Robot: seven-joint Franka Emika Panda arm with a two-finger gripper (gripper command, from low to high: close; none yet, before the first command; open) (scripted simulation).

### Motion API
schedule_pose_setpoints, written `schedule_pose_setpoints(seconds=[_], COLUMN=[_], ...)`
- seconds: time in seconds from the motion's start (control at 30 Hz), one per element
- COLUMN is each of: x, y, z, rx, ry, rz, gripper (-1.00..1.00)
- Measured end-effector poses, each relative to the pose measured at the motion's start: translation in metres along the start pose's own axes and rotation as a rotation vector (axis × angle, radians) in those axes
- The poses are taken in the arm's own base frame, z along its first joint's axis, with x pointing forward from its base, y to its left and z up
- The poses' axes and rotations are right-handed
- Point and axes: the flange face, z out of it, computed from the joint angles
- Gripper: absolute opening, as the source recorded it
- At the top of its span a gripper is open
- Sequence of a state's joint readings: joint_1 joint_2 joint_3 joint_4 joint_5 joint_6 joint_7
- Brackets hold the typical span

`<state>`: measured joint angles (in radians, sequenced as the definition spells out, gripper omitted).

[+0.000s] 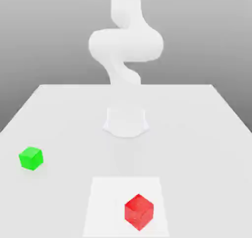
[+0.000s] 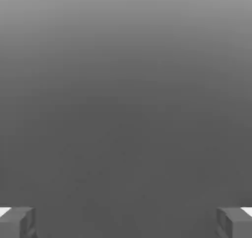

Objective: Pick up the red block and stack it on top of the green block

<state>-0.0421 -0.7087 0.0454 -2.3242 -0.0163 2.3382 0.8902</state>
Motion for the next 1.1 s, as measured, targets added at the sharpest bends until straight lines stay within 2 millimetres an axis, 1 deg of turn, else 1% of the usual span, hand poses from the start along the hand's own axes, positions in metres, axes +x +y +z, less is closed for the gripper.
schedule_pose_setpoints(seconds=[0.13,0.27,0.43,0.57,0.67,0.77,0.83,0.93,0.97,1.1], x=[-0.016,-0.037,-0.074,-0.111,-0.143,-0.179,-0.195,-0.213,-0.219,-0.219], y=[0.005,0.023,0.06,0.096,0.126,0.154,0.168,0.186,0.192,0.192], z=[0.088,0.168,0.257,0.316,0.351,0.38,0.397,0.424,0.433,0.433], rx=[-0.132,-0.251,-0.391,-0.497,-0.573,-0.647,-0.668,-0.674,-0.676,-0.674], ry=[-0.039,-0.079,-0.135,-0.185,-0.227,-0.273,-0.287,-0.291,-0.291,-0.291], rz=[0.106,0.209,0.34,0.449,0.535,0.621,0.65,0.659,0.658,0.659], gripper=[0.0,0.0,0.0,0.0,0.0,0.0,0.0,0.0,-1.0,-1.0])
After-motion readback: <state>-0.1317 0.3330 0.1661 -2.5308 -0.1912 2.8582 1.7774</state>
